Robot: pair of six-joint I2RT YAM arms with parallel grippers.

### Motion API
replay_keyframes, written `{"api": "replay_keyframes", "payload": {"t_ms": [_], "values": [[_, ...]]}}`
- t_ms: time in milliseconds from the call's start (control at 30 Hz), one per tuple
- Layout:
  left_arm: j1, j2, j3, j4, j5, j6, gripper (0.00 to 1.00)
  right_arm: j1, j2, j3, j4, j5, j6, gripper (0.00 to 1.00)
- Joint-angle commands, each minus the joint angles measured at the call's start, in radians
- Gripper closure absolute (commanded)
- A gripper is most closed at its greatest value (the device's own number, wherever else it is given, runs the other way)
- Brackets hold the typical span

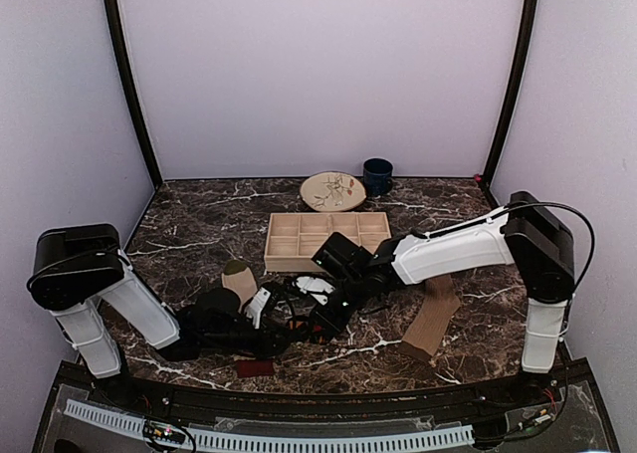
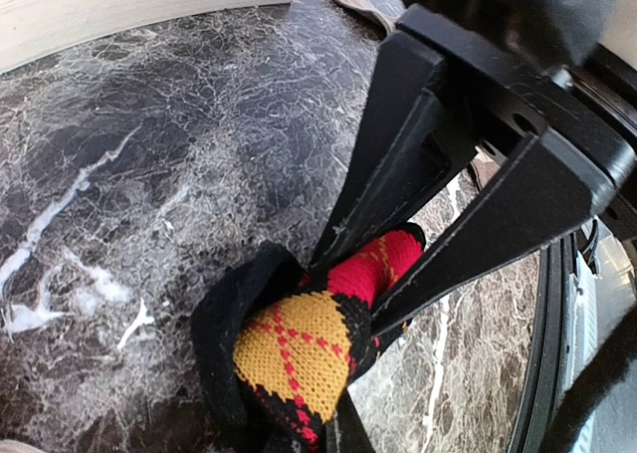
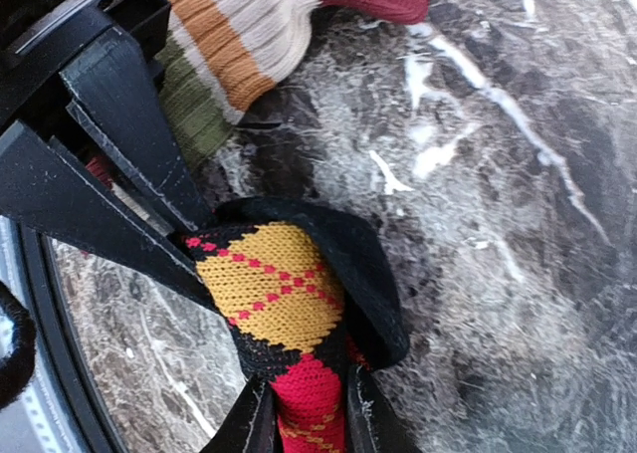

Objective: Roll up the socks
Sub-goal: Roll the sock at the center of the board.

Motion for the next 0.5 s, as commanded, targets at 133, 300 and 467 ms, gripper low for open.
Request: {"api": "replay_keyframes", "payload": {"t_ms": [133, 300, 467], "values": [[-0.005, -0.032, 0.022, -0.063, -0.009, -0.010, 1.00, 0.020, -0.066, -0.064, 0.041, 0.224, 0.030, 0.76], [-0.005, -0.029, 0.022, -0.068, -0.010, -0.018, 1.00, 0.039, -0.098, -0.091, 0.071, 0.298, 0.032, 0.75], [-0.005, -0.026, 0.020, -0.066, -0.015, -0.024, 1.00, 0.054, -0.128, -0.146, 0.111, 0.357, 0.037, 0.73]]}}
